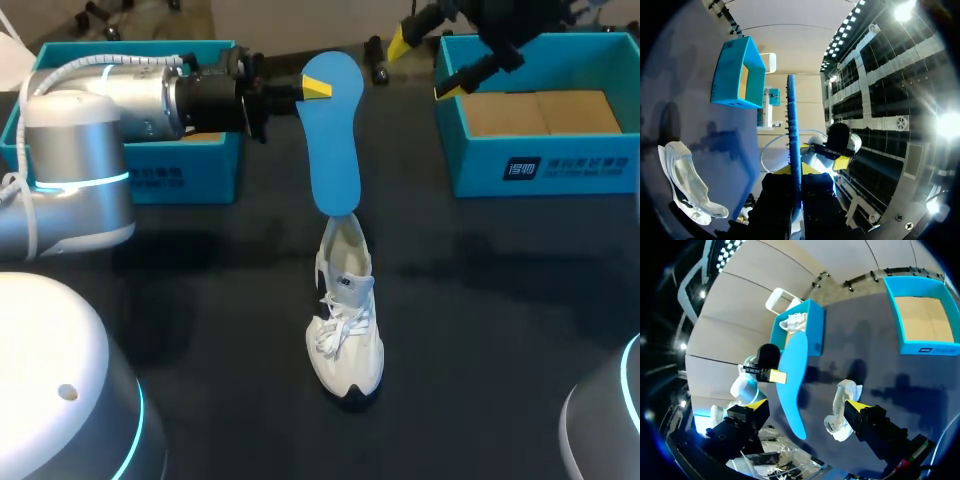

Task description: Take the shoe out of the shoebox, open the shoe tongue, remove and reinsert the insole, then place the shoe into the shoebox

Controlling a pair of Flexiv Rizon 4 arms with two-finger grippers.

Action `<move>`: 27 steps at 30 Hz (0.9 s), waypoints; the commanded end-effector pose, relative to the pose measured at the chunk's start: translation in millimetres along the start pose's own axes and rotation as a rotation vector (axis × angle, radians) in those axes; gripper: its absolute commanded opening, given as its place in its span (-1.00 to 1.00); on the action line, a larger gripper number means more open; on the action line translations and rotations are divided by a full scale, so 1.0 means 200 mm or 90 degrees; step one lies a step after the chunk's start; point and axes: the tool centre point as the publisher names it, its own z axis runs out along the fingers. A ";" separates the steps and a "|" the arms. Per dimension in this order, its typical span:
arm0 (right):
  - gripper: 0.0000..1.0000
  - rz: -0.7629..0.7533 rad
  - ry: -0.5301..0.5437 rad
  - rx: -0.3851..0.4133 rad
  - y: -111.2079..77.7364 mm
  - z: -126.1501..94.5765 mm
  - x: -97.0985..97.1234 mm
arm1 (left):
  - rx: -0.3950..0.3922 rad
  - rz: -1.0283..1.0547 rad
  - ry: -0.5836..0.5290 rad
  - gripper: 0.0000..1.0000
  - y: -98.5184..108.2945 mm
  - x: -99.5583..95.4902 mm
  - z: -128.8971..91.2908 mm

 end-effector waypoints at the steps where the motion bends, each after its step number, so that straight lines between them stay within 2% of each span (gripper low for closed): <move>1: 1.00 -0.003 0.139 -0.012 -0.03 0.03 -0.04 | 0.001 0.000 -0.002 -1.00 0.00 0.00 0.00; 22: 1.00 0.015 0.263 -0.048 -0.07 0.12 -0.16 | 0.001 0.000 -0.002 -1.00 0.00 0.00 0.00; 27: 1.00 0.018 0.280 -0.035 -0.07 0.14 -0.18 | 0.001 0.000 -0.002 -1.00 0.00 0.00 0.00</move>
